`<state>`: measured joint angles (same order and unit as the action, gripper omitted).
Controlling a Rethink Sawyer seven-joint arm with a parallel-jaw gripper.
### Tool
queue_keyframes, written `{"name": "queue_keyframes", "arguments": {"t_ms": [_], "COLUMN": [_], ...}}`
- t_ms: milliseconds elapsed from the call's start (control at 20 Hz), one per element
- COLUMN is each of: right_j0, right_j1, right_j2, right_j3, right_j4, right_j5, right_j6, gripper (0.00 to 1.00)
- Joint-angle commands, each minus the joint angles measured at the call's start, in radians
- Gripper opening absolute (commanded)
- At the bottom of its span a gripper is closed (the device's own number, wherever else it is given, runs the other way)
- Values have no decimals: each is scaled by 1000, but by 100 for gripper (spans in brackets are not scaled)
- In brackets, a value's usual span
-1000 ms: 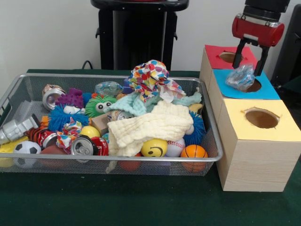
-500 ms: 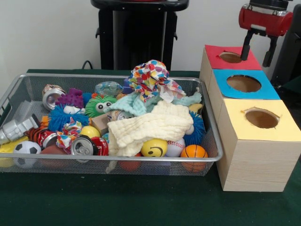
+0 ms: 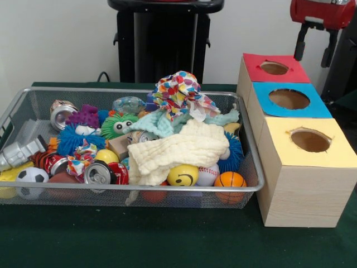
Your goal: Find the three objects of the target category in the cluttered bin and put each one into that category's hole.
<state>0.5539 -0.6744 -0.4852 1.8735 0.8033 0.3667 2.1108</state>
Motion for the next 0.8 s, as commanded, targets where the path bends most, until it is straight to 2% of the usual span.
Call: {"name": "queue_keyframes", "arguments": {"t_ms": [50, 250, 550, 800], "right_j0": [-148, -238, -314, -412], "right_j1": [-45, -79, -123, -150], "right_j2": [69, 108, 123, 205], "right_j3": [93, 146, 182, 249], "right_j4": [-83, -136, -236, -293], "right_j5": [32, -30, -55, -133], "right_j6": [46, -28, -34, -27], "gripper": [100, 100, 100, 100]}}
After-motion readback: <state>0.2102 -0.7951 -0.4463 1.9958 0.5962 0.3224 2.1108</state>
